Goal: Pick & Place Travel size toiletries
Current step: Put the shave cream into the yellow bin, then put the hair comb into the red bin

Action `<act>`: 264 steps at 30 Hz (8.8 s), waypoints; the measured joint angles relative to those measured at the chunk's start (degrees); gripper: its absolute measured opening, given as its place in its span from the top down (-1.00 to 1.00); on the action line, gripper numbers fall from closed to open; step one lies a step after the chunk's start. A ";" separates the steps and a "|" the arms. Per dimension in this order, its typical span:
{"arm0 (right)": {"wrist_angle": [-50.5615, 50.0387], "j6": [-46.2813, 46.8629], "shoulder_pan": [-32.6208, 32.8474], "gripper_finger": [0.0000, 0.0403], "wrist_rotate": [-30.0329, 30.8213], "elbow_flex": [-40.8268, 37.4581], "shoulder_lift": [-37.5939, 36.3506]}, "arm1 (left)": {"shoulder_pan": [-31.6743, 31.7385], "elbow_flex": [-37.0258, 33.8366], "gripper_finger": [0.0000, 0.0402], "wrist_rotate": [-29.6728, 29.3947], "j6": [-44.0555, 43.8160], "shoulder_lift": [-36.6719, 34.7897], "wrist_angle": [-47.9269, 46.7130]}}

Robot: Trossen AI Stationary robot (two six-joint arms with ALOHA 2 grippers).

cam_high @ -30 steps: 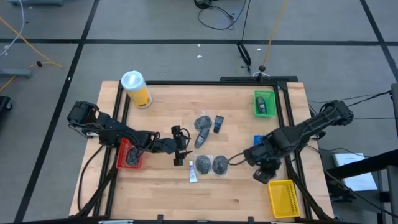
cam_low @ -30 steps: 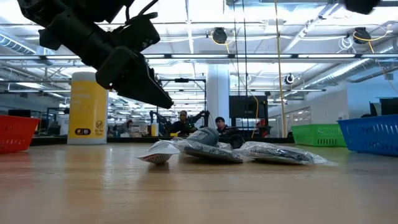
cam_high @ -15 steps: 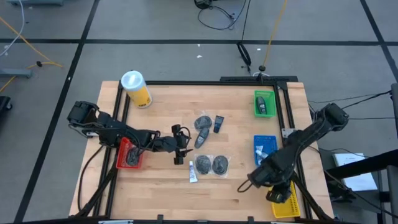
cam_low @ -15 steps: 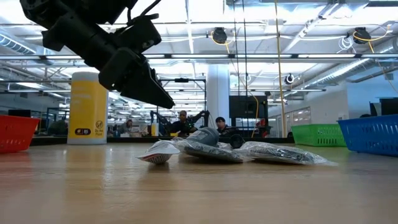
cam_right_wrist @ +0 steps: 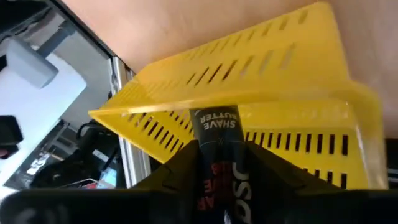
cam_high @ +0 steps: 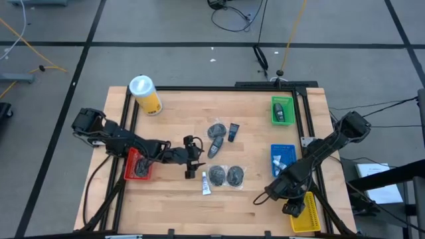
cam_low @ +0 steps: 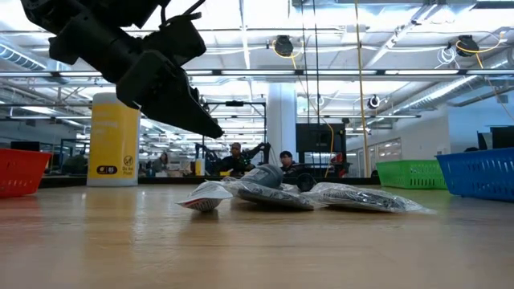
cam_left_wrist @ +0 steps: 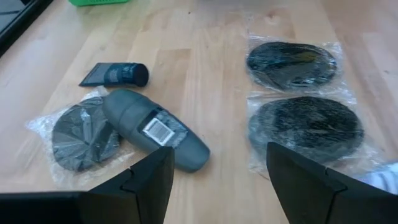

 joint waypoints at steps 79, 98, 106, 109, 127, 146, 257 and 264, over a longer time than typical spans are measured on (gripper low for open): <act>-5.92 -1.09 -1.38 0.72 31.95 9.65 -4.22 | -1.07 -0.20 -0.24 -3.06 -0.86 -9.23 -4.06; 49.99 -51.68 -11.42 0.72 79.32 -6.99 -4.85 | 5.40 -0.20 -0.24 -8.77 -12.57 -9.23 -9.31; 94.82 -68.52 -24.19 0.17 55.45 -18.54 -2.90 | 14.10 -0.26 -0.24 1.50 -12.58 -8.36 -8.12; 97.05 -68.91 -26.15 -0.06 47.26 -19.16 -2.92 | 16.00 -0.26 -0.24 4.01 -10.59 -6.13 -2.75; 80.95 -63.14 -21.59 -0.30 51.06 -19.16 -0.58 | 26.46 8.92 -0.24 7.45 -11.81 10.69 -2.72; 83.60 -69.11 -19.23 -0.27 58.50 -19.16 0.99 | 27.02 9.11 -0.06 2.91 -16.21 20.62 8.72; 82.05 -157.74 -18.80 0.99 54.89 -11.45 1.00 | 16.57 11.17 -0.70 61.64 -6.48 10.98 16.16; 83.00 -163.31 -23.10 0.99 51.37 -11.45 0.99 | 16.75 11.17 -0.60 61.42 -8.97 10.98 15.27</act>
